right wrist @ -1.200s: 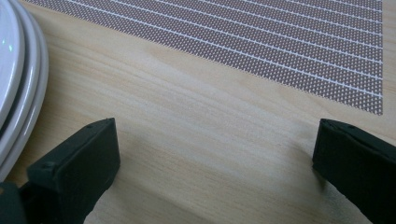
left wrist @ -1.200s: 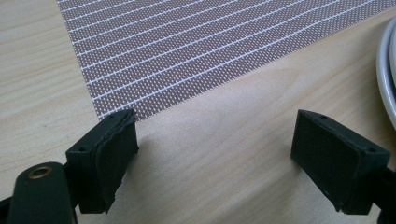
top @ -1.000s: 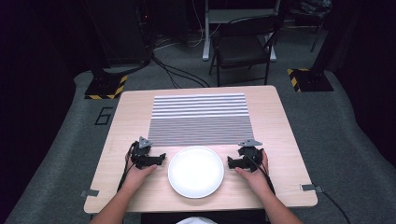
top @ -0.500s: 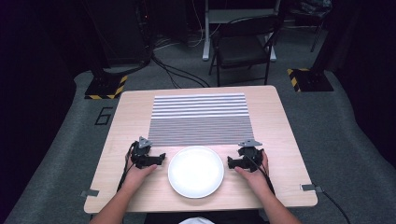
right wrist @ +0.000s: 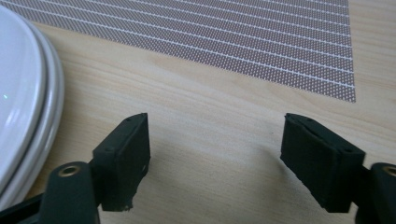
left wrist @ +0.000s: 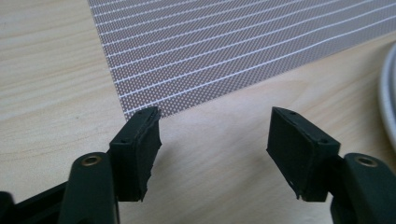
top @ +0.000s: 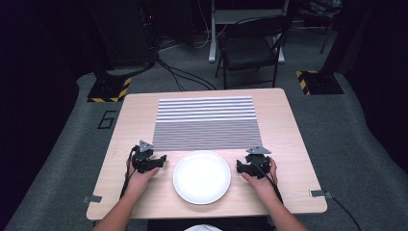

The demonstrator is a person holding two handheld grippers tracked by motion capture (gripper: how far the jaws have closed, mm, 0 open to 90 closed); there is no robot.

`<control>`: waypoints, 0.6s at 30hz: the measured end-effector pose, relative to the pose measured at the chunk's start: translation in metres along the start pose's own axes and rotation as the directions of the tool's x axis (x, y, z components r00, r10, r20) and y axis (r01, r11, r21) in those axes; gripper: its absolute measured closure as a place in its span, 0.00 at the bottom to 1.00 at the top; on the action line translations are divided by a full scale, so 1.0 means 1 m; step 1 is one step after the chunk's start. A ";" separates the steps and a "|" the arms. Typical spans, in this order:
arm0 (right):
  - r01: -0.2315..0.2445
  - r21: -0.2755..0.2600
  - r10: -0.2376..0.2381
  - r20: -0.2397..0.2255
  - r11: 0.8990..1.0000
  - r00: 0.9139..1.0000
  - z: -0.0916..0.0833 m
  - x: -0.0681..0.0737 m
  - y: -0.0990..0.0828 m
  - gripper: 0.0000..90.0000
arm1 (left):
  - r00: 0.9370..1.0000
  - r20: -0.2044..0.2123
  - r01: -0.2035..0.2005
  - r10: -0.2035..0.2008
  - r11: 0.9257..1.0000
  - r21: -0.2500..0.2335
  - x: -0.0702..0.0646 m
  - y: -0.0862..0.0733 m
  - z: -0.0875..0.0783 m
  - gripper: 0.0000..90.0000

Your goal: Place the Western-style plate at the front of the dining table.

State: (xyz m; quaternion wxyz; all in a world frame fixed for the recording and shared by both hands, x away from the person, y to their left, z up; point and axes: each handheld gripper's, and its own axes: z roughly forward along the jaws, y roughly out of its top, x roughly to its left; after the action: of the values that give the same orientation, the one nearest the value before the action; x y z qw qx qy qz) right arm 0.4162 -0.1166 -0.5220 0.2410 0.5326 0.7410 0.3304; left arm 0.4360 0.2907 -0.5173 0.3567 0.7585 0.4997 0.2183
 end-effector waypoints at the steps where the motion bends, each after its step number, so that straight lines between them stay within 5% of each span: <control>1: -0.006 -0.004 0.006 0.002 1.000 1.000 -0.002 0.001 0.001 0.30 | 1.000 0.007 0.000 0.000 1.000 -0.004 -0.002 0.001 -0.003 0.40; 4: -0.013 -0.031 0.013 -0.007 0.999 1.000 -0.009 0.001 0.003 0.35 | 1.000 0.021 0.000 0.000 1.000 -0.008 -0.005 0.001 -0.009 0.41; 10: -0.028 -0.034 0.027 -0.031 0.999 0.999 -0.020 0.004 0.004 0.43 | 0.996 0.048 0.069 -0.069 0.997 -0.014 -0.007 0.004 -0.020 0.44; 18: -0.037 -0.038 0.035 -0.040 0.999 0.999 -0.032 0.008 0.005 0.47 | 0.996 0.059 0.073 -0.073 0.997 0.002 -0.014 0.010 -0.026 0.48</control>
State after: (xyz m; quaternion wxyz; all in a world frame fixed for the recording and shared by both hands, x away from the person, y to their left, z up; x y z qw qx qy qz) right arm 0.3940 -0.1156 -0.4967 0.2309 0.5345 0.7292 0.3595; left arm 0.4185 0.2842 -0.4927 0.3791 0.7460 0.5161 0.1826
